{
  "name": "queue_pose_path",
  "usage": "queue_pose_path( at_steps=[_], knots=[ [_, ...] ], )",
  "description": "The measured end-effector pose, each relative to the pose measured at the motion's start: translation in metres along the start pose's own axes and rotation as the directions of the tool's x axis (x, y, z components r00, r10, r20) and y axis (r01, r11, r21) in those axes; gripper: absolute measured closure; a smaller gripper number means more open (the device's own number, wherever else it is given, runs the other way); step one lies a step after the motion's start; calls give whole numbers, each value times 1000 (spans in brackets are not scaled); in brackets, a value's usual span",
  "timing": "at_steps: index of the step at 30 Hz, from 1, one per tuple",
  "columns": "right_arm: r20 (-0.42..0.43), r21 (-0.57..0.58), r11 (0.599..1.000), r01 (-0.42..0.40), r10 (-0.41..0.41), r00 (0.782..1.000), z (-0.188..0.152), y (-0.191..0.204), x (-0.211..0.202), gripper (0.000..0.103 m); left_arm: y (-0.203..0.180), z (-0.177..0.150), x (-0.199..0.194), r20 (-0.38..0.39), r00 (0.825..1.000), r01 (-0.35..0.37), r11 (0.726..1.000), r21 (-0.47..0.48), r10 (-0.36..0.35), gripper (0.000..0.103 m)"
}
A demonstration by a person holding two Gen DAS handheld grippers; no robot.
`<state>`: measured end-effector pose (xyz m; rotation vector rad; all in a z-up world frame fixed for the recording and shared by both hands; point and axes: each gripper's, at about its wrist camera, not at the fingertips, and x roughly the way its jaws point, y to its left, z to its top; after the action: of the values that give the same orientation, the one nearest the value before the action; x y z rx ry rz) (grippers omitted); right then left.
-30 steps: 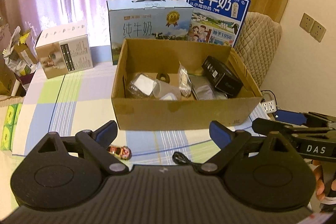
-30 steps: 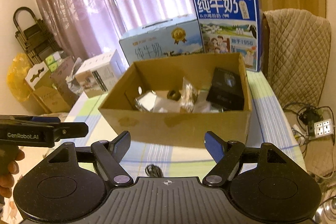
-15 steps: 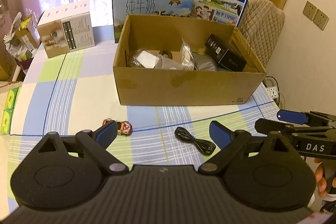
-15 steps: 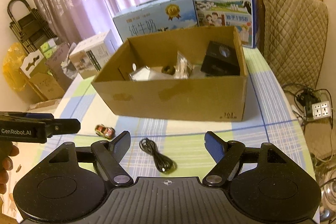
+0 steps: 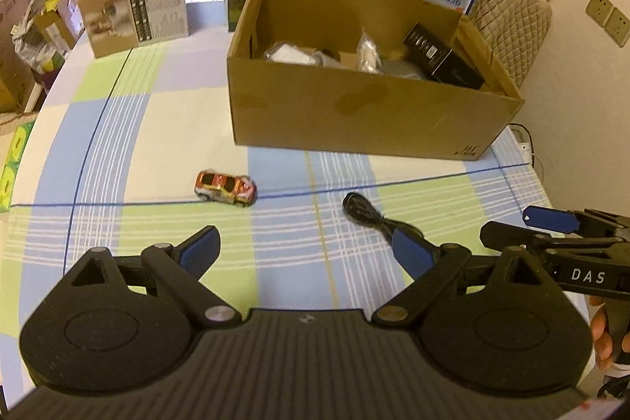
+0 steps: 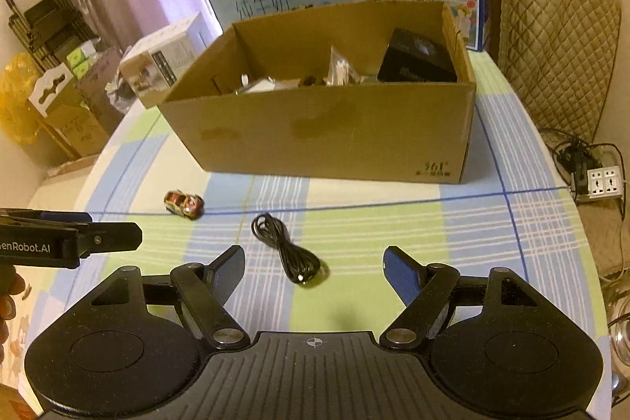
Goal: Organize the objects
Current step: 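Move both tools toward the toy car and black cable on the table, then grasp the coiled black cable with the right tool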
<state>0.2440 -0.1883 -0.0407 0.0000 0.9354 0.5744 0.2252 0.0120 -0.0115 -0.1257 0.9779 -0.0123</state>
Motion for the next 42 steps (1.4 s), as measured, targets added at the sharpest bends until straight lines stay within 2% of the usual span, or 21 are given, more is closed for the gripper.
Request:
queue_pose_path(
  at_steps=[13, 25, 30, 42],
  knots=[
    [-56, -44, 999, 2, -5, 998, -17, 5, 27, 28, 10, -18, 19, -42, 998, -38, 999, -13, 37, 8],
    [-62, -180, 984, -3, -8, 998, -23, 16, 58, 30, 19, -32, 40, -91, 995, -45, 998, -39, 42, 8],
    [-58, -249, 968, -21, 7, 998, -21, 23, 73, 41, 23, -34, 47, -101, 994, -47, 998, -49, 41, 8],
    [-54, -403, 915, -8, -15, 998, -17, 35, 109, 57, 31, -30, 61, -85, 994, -76, 997, -33, 73, 8]
  ],
)
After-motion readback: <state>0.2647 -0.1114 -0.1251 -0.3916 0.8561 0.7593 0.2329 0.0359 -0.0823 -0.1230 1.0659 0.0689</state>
